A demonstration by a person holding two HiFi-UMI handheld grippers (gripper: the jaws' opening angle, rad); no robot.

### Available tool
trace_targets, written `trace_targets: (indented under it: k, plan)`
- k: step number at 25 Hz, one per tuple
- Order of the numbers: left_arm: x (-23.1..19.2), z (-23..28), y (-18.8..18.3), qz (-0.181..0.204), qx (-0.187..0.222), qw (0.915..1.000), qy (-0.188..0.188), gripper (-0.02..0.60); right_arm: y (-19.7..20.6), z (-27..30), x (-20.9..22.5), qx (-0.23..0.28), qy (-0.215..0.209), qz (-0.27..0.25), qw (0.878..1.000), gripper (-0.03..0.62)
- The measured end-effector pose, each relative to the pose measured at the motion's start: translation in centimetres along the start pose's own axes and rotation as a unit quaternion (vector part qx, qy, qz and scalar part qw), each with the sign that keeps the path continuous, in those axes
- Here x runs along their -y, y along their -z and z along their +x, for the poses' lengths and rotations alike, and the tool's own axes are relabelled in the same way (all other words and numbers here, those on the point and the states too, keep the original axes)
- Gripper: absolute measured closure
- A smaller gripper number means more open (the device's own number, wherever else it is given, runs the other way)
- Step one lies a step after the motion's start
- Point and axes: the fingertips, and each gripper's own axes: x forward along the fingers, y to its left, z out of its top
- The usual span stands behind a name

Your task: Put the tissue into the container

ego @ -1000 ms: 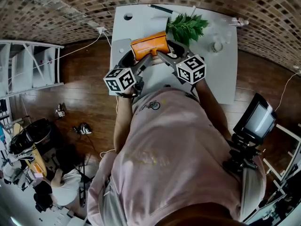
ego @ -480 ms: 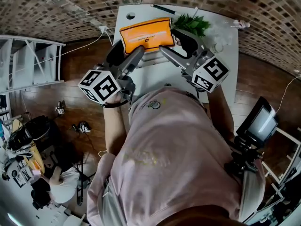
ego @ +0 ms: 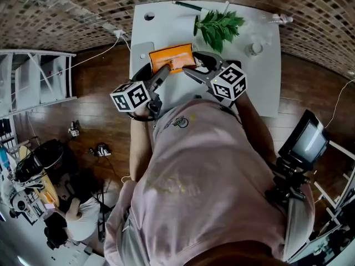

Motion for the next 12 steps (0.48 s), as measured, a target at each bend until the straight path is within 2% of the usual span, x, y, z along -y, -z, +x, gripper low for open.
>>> trace_targets:
  k: [5,9,12]
  plan:
    - [-4.1,4.9,4.7,0.011,-0.077,0.9967,-0.020,0.230,5.3,2.8,3.8,-0.064,0.016,0.026,0.997,0.329]
    - [-6.9,6.9,7.9,0.011,-0.138,0.9884,-0.063,0.247,9.5,4.3,5.7,-0.127,0.033,0.035,0.991,0.330]
    - [-7.5,7.5,9.4,0.006,-0.176,0.9815,-0.076,0.247,11.1,4.7,6.3,-0.155,0.046,0.036,0.986,0.329]
